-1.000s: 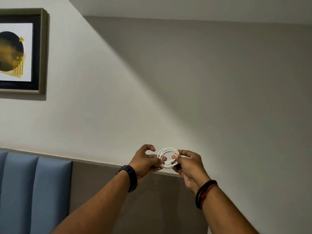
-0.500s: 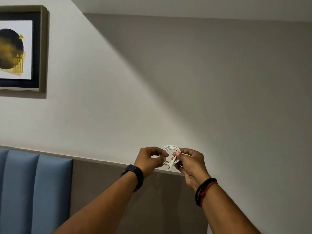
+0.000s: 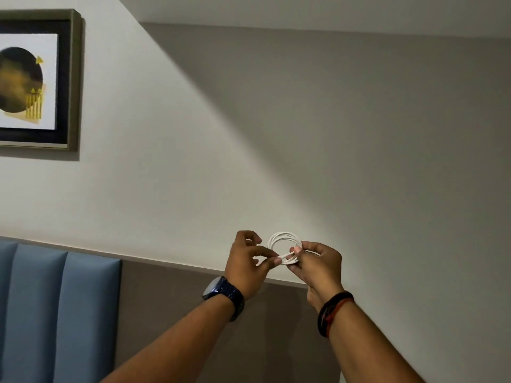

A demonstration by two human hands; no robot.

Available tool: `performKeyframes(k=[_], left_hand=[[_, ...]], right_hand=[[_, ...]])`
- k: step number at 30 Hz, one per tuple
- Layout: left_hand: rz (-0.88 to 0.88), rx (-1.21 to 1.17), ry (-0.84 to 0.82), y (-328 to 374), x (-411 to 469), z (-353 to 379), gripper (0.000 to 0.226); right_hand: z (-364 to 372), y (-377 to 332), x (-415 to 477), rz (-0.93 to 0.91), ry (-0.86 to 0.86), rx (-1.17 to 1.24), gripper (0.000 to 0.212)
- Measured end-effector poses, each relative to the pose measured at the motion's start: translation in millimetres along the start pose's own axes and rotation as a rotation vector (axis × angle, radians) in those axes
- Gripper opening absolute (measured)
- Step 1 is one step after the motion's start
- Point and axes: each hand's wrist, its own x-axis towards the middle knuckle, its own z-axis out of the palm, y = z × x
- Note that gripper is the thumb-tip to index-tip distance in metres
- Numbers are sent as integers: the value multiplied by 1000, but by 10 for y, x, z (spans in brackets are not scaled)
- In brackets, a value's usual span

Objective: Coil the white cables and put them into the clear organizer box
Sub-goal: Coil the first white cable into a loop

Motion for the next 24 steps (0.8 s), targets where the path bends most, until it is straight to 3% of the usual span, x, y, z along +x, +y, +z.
performKeyframes(k=[6,14,21,24], left_hand=[[-76,18,40,-138,-95,-53,3],[-443,-225,-27,-189,-60,-75,5],[-619,-560,172,-91,-50,50,6],[-669,-582,195,-42,-18,149,14]], right_hand=[[-37,26,-1,25,32,-3,13],[-17,34,-7,38,-23,46,8],[19,41,-37,-18,-75,35,12],[45,46,-57,-57,-74,25,12]])
